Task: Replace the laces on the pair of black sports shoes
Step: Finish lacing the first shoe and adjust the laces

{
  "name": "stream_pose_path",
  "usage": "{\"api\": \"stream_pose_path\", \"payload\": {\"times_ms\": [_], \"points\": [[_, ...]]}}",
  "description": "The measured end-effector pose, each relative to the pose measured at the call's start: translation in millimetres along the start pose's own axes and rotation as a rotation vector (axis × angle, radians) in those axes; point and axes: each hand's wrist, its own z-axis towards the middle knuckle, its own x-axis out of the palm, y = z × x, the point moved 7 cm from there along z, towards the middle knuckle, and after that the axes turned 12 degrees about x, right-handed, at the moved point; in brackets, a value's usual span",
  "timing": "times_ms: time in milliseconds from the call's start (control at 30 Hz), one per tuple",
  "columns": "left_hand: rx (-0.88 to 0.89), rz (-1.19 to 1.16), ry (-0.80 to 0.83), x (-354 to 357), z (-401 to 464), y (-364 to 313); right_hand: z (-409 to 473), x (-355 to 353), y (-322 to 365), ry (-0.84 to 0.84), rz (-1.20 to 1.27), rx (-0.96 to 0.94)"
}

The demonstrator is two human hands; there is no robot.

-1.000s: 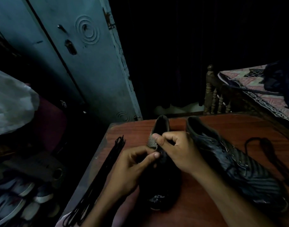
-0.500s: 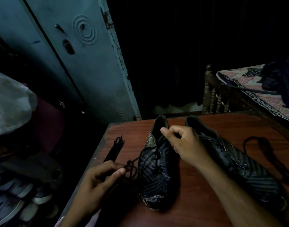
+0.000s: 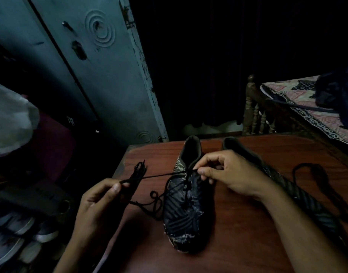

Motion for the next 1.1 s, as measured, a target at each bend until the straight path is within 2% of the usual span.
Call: {"api": "stream_pose_path", "payload": {"times_ms": [133, 233, 267, 333, 400, 433, 500, 600, 700, 767, 867, 1033, 1100], "points": [[0.220, 0.408, 0.160, -6, 0, -15, 0, -7, 1, -0.095, 0.051, -0.006], [0.319, 0.614, 0.189, 21, 4, -23, -2, 7, 9, -0.077, -0.047, -0.065], [0.319, 0.632, 0.221, 37, 7, -22, -2, 12, 11, -0.074, -0.090, -0.079], [0.280, 0.609, 0.396, 76, 13, -10, -1, 18, 11, -0.091, -0.104, -0.092], [0.143, 0.501, 0.553, 108, 17, 9, 0, 15, 8, -0.135, -0.047, -0.096], [0.070, 0.397, 0.560, 116, 21, 16, 0, 13, 7, -0.159, -0.017, -0.093], [-0.037, 0.174, 0.492, 119, 29, 25, 0, 7, 5, -0.191, 0.021, -0.078], [-0.012, 0.102, 0.369, 109, 37, 33, 2, 1, 3, -0.257, -0.014, -0.077], [-0.014, 0.031, 0.097, 85, 43, 45, 2, 5, 2, -0.333, -0.254, -0.101], [-0.044, -0.025, 0.020, 77, 43, 54, 4, 18, -3, -0.289, -0.374, -0.099], [-0.091, -0.051, 0.030, 85, 35, 64, 5, 30, -9, -0.242, -0.411, -0.105], [0.033, 0.096, 0.180, 102, 31, 61, 8, 24, -14, -0.297, -0.388, -0.058], [0.027, 0.107, 0.181, 101, 31, 62, 8, 22, -14, -0.298, -0.354, -0.065]]}}
